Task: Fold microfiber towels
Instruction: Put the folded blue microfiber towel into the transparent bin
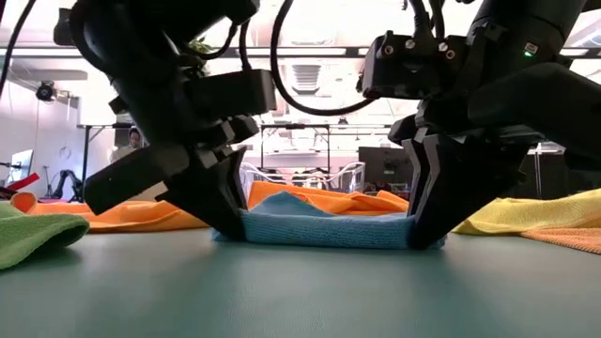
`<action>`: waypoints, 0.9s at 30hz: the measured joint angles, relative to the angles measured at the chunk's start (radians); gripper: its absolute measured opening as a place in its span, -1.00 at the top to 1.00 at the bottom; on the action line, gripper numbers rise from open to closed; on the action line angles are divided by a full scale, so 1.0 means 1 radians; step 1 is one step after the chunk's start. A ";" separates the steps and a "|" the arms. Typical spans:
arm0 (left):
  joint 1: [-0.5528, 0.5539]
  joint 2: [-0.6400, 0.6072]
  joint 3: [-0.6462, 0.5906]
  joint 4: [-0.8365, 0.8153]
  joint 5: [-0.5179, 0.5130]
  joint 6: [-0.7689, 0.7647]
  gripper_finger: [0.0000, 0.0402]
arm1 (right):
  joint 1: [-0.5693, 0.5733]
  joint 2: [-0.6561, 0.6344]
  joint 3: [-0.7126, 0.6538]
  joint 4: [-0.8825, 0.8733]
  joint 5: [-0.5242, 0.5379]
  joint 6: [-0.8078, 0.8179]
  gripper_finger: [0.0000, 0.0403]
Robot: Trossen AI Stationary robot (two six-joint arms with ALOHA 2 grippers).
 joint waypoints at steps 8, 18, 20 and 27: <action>0.004 -0.045 0.047 -0.026 0.074 -0.028 0.96 | -0.004 -0.074 -0.001 -0.039 0.003 0.006 0.94; 0.037 -0.164 0.138 -0.114 0.107 -0.029 0.99 | -0.005 -0.285 0.000 -0.105 0.065 0.011 0.95; 0.049 -0.189 0.163 -0.152 0.106 -0.027 0.99 | -0.006 -0.329 0.001 -0.124 0.096 0.010 0.95; 0.112 -0.275 0.215 -0.215 0.064 -0.025 0.99 | -0.053 -0.475 0.001 -0.124 0.179 -0.019 0.95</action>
